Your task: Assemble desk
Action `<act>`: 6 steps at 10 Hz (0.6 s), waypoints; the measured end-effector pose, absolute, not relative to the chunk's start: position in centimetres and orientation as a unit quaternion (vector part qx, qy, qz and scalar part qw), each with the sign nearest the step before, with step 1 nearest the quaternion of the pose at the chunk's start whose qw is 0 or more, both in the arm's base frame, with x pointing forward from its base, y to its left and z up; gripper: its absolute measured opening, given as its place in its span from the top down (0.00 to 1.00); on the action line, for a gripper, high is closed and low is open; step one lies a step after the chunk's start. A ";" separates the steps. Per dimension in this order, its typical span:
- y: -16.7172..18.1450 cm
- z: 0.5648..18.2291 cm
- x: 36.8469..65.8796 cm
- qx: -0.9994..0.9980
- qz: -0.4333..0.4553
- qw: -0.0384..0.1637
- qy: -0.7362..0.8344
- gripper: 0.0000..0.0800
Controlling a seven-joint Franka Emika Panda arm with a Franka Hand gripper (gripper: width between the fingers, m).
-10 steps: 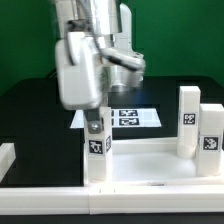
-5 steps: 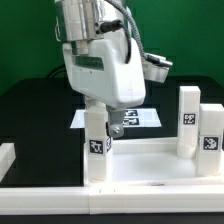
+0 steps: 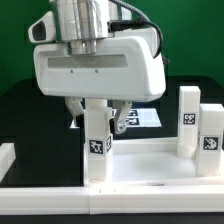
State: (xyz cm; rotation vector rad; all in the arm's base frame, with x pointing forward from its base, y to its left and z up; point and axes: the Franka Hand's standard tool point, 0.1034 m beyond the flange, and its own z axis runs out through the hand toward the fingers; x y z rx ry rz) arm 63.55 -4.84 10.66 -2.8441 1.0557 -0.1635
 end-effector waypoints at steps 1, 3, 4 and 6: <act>-4.9 10.6 63.5 -0.935 -0.054 0.052 0.347 0.52; -5.3 10.5 63.3 -0.895 -0.045 0.053 0.441 0.63; -5.4 10.5 63.2 -0.862 -0.033 0.055 0.503 0.63; -5.6 10.4 63.1 -0.769 -0.021 0.058 0.636 0.64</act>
Offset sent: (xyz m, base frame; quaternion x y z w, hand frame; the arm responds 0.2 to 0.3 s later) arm 0.0041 -0.0157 0.0060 -0.0602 -0.0119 0.2960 0.9532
